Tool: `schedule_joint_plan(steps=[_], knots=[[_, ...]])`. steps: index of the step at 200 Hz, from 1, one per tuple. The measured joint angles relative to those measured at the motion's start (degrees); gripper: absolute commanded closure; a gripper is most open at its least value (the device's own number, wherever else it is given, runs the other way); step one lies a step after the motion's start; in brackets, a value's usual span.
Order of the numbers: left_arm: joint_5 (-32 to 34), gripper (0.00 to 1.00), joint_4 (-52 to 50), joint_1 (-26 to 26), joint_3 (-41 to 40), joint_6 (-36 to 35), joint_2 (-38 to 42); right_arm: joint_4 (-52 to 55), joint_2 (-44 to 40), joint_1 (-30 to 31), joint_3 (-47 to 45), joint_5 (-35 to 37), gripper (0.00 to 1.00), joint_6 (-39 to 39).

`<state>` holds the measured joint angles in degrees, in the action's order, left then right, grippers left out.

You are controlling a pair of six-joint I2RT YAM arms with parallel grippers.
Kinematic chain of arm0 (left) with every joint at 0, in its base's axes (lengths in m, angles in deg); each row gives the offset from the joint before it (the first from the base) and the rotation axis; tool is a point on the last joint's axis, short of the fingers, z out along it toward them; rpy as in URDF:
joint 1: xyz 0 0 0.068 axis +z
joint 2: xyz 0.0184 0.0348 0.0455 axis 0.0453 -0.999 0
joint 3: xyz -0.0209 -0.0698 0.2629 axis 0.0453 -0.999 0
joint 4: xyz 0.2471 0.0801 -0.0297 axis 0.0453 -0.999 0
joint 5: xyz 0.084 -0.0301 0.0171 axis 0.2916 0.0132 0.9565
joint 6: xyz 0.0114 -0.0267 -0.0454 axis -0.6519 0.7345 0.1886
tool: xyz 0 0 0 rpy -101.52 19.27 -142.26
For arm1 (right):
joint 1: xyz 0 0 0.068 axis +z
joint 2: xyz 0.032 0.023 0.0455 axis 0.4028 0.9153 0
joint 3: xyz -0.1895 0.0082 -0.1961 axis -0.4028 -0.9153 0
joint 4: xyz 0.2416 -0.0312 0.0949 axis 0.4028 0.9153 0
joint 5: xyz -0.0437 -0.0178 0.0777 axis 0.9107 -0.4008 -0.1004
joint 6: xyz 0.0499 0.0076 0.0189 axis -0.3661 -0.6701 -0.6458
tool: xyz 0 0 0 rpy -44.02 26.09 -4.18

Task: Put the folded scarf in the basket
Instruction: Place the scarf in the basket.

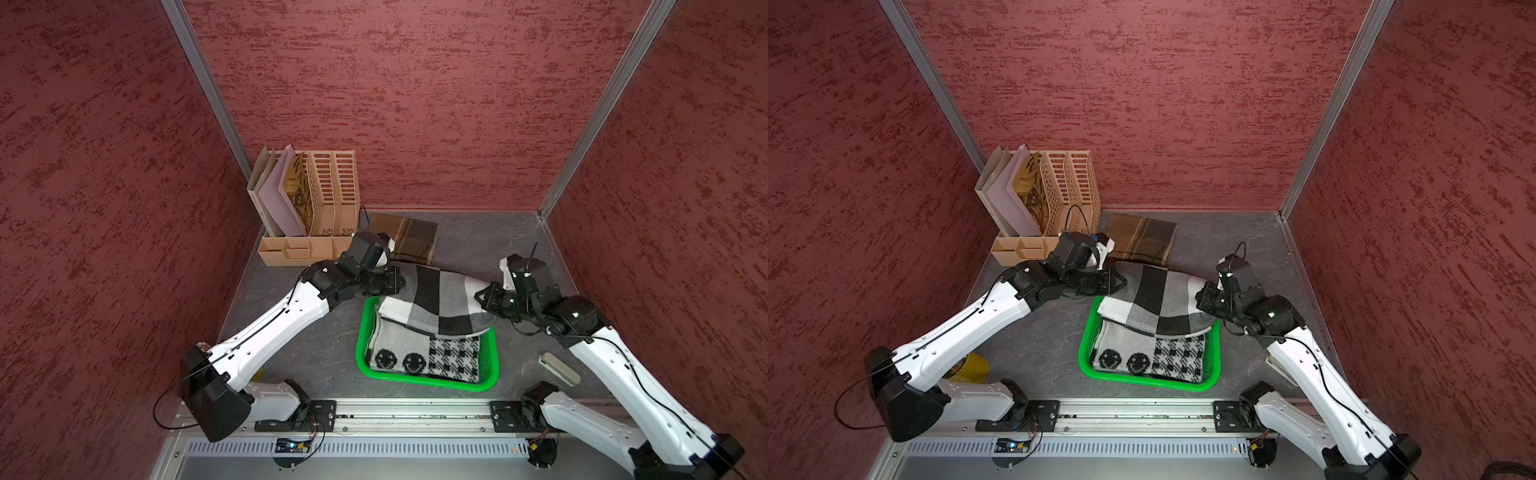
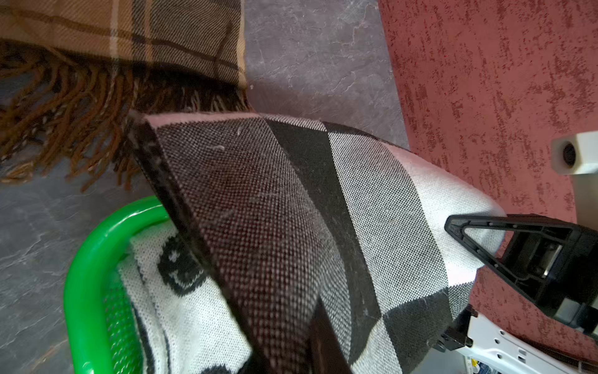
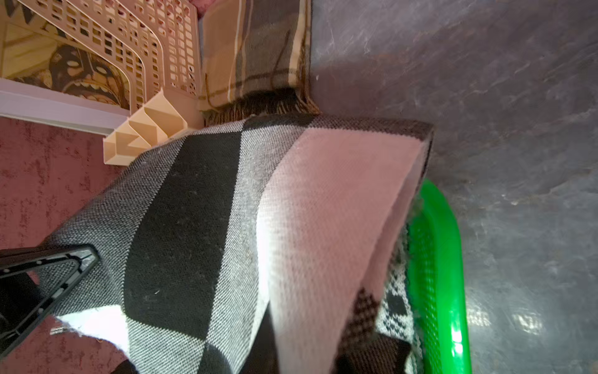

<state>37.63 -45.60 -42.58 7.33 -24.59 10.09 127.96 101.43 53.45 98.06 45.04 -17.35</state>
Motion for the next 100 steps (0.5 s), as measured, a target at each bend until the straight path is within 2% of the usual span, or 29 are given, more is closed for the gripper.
schedule_joint_plan(steps=[67,100], knots=[[2.40,1.00,-0.48,-2.21,-6.78,2.21,3.87,0.13,0.13,9.75,-3.82,5.11,1.00,-5.33],[3.43,1.00,-0.39,-2.99,-10.25,3.15,5.73,0.07,0.46,11.58,-6.36,6.88,1.00,-6.82]])
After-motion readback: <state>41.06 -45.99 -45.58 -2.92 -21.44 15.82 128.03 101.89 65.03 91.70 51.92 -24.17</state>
